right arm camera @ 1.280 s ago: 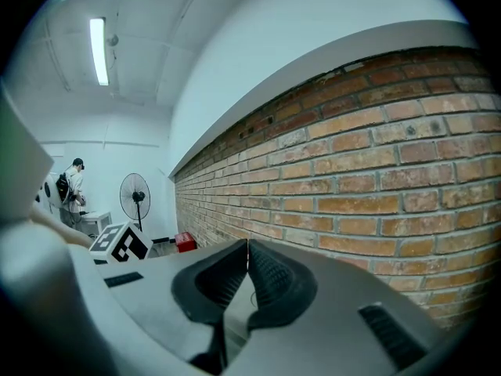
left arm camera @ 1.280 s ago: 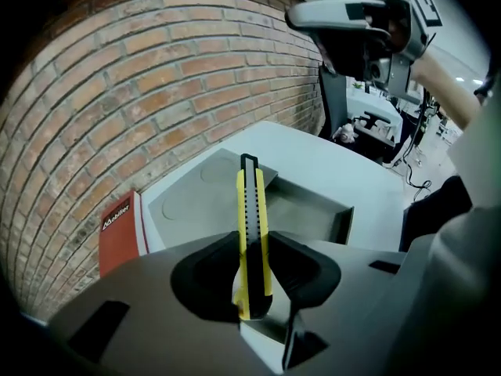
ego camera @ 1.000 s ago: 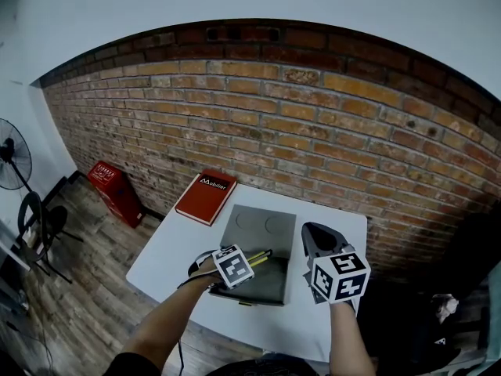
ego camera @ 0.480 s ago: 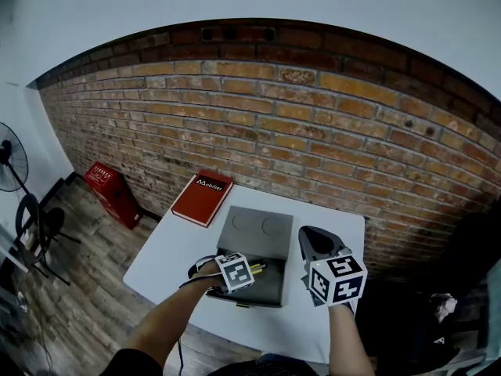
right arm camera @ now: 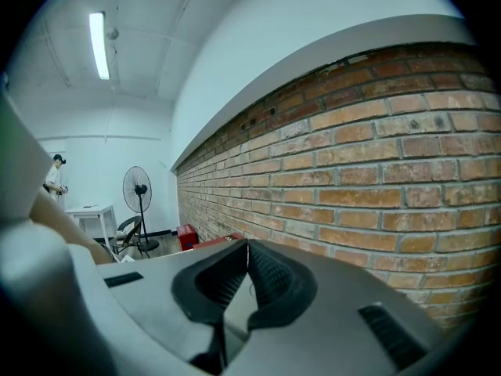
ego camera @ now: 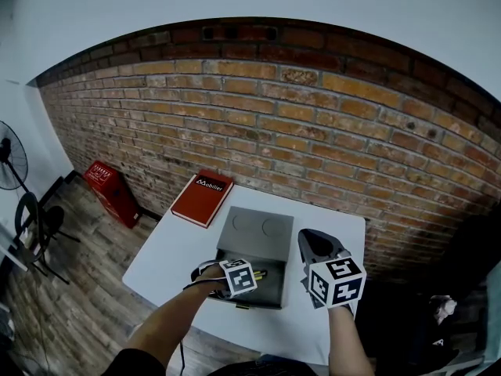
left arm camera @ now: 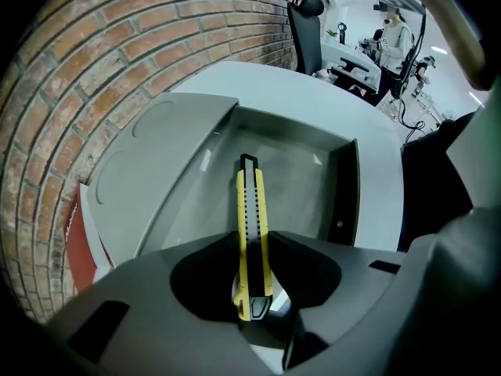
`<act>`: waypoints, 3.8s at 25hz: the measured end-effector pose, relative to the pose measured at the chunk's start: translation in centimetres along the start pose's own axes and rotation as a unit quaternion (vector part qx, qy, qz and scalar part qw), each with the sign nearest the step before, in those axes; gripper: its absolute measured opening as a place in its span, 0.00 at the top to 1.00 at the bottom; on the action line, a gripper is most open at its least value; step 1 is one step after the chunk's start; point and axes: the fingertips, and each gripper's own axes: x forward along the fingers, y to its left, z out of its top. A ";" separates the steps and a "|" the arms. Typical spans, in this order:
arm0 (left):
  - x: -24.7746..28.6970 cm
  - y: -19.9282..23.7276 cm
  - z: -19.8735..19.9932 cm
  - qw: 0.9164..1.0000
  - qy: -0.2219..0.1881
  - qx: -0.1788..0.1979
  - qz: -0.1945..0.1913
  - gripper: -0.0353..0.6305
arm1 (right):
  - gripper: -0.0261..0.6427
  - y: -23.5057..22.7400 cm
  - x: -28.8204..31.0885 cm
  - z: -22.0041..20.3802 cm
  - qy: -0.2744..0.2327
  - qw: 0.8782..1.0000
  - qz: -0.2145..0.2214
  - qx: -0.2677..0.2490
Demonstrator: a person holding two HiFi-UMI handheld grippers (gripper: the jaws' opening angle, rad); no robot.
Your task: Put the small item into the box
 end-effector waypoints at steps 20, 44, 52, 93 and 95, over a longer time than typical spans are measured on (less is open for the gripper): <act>0.4 -0.1 -0.9 1.000 0.003 -0.010 -0.004 0.75 | 0.93 0.1 -0.1 -0.5 0.005 1.000 -0.001 0.001; -3.3 2.2 0.2 0.996 -0.054 -0.059 0.035 0.74 | 0.93 0.7 0.0 -0.6 0.005 1.000 0.011 0.002; -6.2 4.3 0.6 0.987 -0.099 -0.099 0.075 0.77 | 0.93 1.6 0.4 -0.2 0.004 1.000 0.018 0.000; -28.8 10.1 -1.1 0.787 -0.442 -0.298 0.313 0.89 | 0.93 2.3 -0.8 3.2 -0.020 1.000 0.016 -0.016; -29.3 9.9 -1.6 0.775 -0.450 -0.309 0.318 0.90 | 0.93 2.4 -1.0 3.4 -0.021 0.999 0.017 -0.017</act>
